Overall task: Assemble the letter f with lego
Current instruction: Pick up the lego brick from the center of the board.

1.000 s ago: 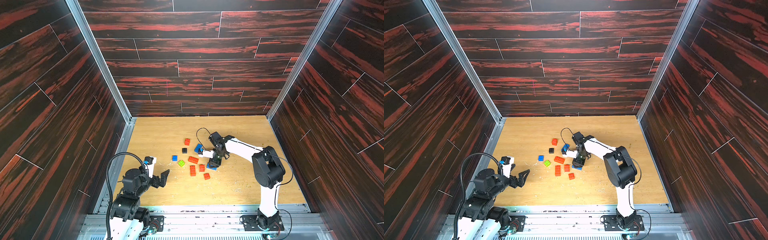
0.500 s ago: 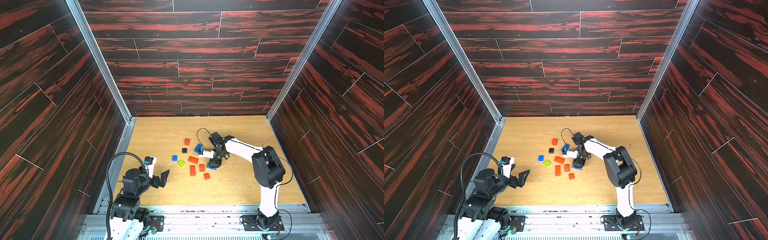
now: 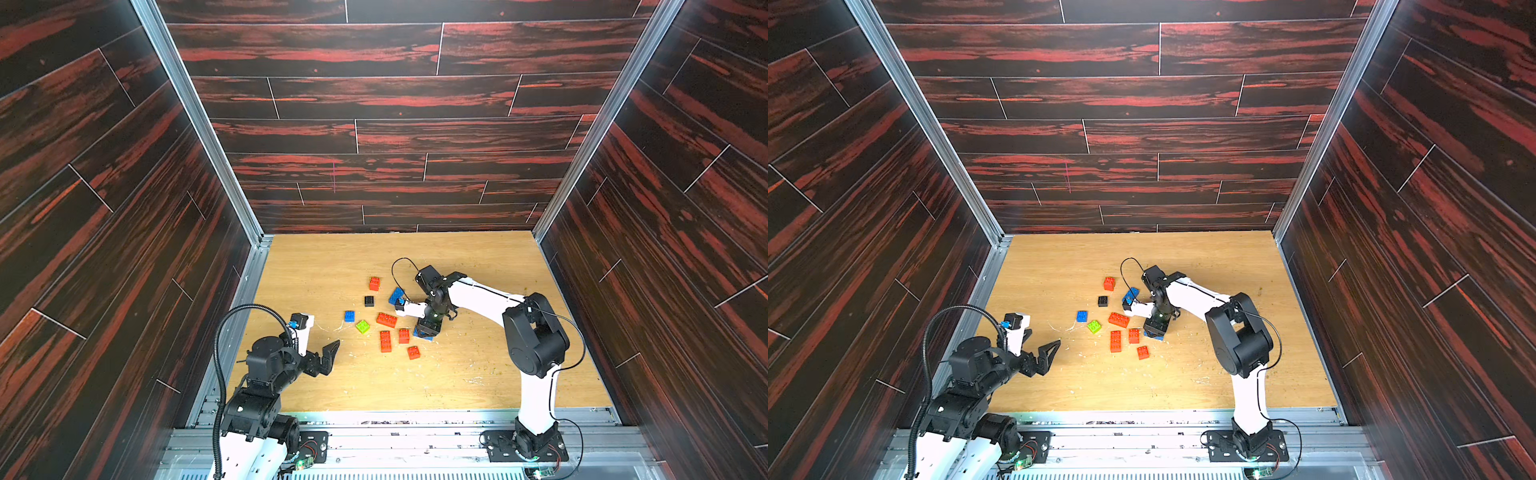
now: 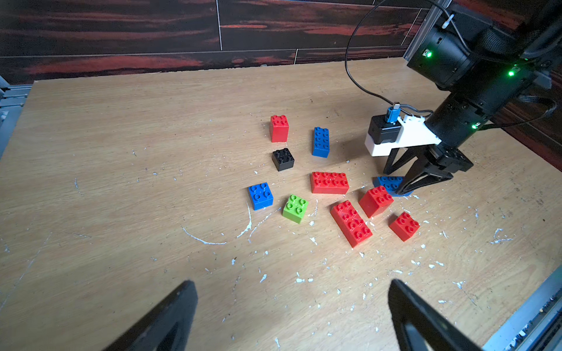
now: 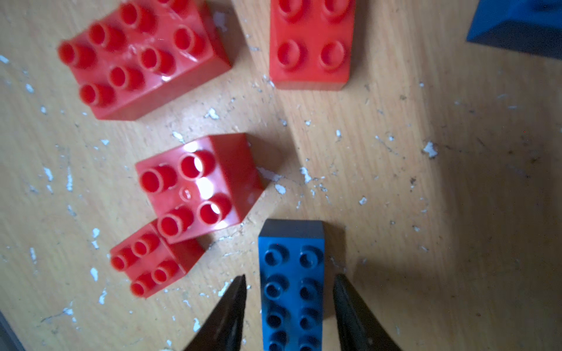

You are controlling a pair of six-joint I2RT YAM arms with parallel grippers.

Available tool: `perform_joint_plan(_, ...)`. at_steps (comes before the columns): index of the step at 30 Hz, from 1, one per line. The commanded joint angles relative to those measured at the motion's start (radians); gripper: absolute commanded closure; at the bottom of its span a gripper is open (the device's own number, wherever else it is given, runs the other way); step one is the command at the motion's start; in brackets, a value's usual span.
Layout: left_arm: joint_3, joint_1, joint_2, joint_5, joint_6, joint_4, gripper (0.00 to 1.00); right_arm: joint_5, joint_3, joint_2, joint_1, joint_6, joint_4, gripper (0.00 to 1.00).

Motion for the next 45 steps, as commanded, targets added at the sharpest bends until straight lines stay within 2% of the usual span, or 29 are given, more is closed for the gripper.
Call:
perform_joint_plan(1,0.004,-0.005,-0.004,0.015,0.005,-0.014,0.0,-0.005,-0.007,0.028,0.006,0.014,-0.028,0.51)
perform_joint_plan(19,0.004,-0.007,0.0,0.012,0.005,-0.013,0.0,0.017,0.005,0.056,0.007,0.02,-0.048,0.56)
perform_joint_plan(25,0.005,-0.007,0.0,0.01,0.005,-0.013,0.0,0.014,0.008,0.064,0.008,0.024,-0.048,0.6)
perform_joint_plan(30,0.004,-0.007,-0.001,0.008,0.004,-0.013,0.0,0.015,0.022,0.062,0.007,0.026,-0.052,0.71)
perform_joint_plan(45,0.006,-0.007,0.003,0.01,0.004,-0.011,0.0,0.015,0.098,-0.051,0.008,-0.074,-0.114,0.73)
